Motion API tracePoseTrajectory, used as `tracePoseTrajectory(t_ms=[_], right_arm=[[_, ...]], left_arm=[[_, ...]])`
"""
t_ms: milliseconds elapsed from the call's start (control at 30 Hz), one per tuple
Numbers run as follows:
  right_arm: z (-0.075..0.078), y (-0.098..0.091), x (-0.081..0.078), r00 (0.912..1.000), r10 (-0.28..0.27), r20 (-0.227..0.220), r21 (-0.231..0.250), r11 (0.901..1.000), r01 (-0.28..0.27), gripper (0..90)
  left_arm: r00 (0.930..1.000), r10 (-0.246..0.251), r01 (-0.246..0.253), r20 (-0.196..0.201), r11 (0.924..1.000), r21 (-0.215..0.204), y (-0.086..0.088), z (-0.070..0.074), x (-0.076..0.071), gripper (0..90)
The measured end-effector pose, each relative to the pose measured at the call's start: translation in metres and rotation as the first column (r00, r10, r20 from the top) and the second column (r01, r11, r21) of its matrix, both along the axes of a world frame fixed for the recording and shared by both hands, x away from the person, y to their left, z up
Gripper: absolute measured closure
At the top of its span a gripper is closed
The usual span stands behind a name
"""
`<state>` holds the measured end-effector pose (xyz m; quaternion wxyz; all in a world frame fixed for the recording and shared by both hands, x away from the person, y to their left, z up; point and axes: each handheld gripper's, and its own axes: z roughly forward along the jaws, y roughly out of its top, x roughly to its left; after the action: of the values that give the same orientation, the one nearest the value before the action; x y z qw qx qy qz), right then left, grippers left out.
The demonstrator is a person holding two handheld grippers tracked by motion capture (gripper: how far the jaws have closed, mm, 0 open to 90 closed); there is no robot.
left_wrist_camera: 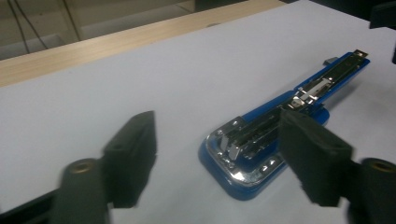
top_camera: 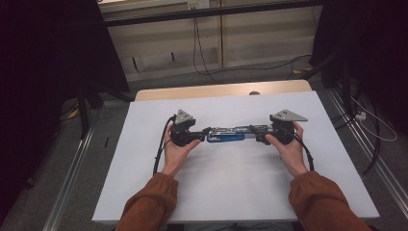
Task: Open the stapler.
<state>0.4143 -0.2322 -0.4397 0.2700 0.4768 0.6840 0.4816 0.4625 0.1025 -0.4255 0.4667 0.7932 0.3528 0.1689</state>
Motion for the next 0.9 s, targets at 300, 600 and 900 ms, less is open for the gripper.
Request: tracePoseTrajectory(t_ms=[300,600,900], right_arm=[[0.001,0.000,-0.002,0.9996,0.029,0.004,-0.008,0.9995,-0.029,8.1],[0.004,-0.010,-0.004,0.9991,0.043,-0.004,0.011,0.9990,-0.043,9.6],[0.007,-0.009,-0.007,0.9970,0.077,-0.012,0.018,0.9969,-0.076,10.8]], left_arm=[[0.9999,-0.004,0.005,0.011,0.9993,-0.037,0.019,0.000,-0.010,3.2],[0.9994,0.022,-0.021,0.027,0.9983,-0.054,0.036,0.004,-0.030,3.3],[0.9953,0.060,-0.055,0.076,0.9966,-0.062,0.054,0.007,-0.049,3.6]])
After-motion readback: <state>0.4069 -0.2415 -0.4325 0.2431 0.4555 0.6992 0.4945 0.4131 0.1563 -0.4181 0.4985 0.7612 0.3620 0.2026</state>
